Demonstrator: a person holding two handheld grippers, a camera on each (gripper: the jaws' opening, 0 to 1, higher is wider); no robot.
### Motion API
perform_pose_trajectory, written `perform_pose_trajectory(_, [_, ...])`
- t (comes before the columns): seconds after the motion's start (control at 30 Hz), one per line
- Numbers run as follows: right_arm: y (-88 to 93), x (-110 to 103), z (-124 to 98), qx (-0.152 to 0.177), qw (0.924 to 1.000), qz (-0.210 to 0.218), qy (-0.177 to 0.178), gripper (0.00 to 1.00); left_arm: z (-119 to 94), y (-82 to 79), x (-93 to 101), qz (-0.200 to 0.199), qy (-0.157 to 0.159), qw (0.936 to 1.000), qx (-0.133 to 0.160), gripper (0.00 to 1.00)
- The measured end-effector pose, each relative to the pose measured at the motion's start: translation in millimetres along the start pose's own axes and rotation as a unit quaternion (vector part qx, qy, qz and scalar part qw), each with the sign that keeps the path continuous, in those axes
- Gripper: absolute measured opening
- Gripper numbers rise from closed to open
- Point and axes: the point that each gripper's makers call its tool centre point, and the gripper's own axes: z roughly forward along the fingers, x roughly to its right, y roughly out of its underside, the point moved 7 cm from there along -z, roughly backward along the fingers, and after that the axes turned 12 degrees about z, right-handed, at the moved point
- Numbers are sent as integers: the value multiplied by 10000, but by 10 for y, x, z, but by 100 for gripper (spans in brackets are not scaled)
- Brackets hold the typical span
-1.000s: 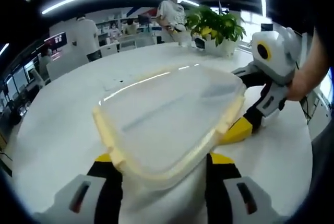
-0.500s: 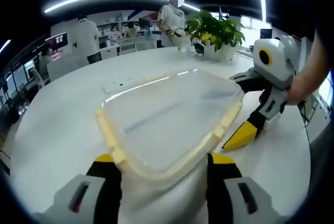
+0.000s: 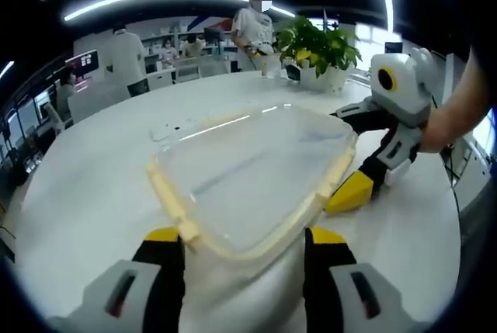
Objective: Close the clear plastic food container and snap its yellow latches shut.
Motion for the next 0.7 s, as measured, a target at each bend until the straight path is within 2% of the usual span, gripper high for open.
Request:
perform_pose_trajectory(0.07, [1,13,-36,58,10000,50,62,69,0,-1,3,-114,7,9999,70,59])
perform_pose_trajectory(0.33, [63,-42,-105,157,9992,366,48,76,-65,22,39,-128,45,9997,186,61])
perform_pose_trajectory(0.57, [70,-57,-283,295,9971,660,225,81,-172,40,0,-287,-12,9992,265,74])
perform_pose_trajectory(0.7, [85,-78,-381,361,9953,854,293,84,-252,63,10,-291,28,9991,302,78])
